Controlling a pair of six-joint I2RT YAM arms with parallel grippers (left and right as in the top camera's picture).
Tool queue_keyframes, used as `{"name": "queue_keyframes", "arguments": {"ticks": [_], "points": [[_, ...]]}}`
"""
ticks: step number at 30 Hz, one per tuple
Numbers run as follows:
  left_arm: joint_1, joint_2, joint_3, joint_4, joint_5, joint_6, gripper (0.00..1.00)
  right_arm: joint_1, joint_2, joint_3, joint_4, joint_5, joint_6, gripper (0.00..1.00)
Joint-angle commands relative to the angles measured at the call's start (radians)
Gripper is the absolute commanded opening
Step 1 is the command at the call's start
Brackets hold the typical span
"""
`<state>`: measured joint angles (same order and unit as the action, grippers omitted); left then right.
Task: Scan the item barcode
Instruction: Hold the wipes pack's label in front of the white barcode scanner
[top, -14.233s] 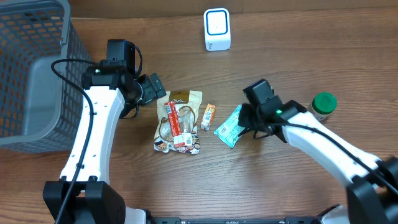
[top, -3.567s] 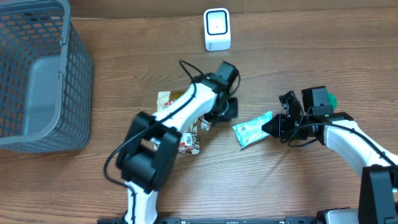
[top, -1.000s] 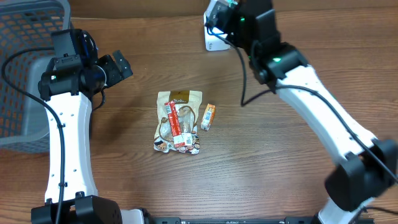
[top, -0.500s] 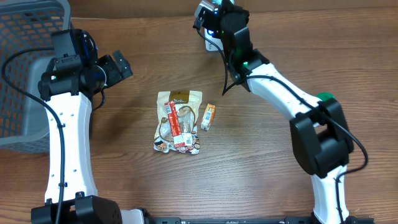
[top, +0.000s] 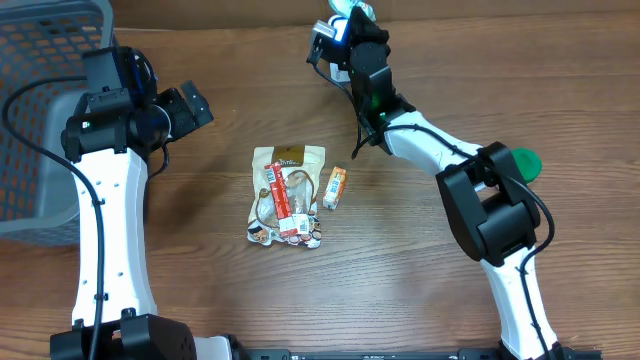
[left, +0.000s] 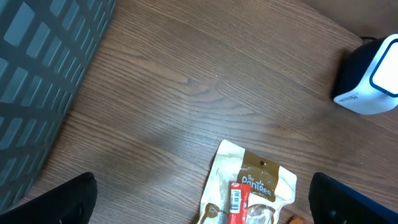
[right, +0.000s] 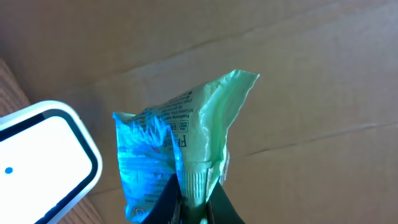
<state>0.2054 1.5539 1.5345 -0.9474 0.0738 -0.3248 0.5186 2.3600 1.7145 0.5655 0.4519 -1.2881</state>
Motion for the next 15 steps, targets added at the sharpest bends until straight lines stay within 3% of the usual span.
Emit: {"name": "queue_keyframes", "arguments": {"ticks": [1, 15], "points": [[0.004, -0.023, 0.012, 0.002, -0.003, 0.014, 1.00, 0.005, 0.024, 0.021, 0.019, -0.013, -0.026, 0.03], [0.004, -0.023, 0.012, 0.002, -0.003, 0.015, 1.00, 0.013, 0.029, 0.020, -0.173, -0.023, -0.016, 0.03]]}}
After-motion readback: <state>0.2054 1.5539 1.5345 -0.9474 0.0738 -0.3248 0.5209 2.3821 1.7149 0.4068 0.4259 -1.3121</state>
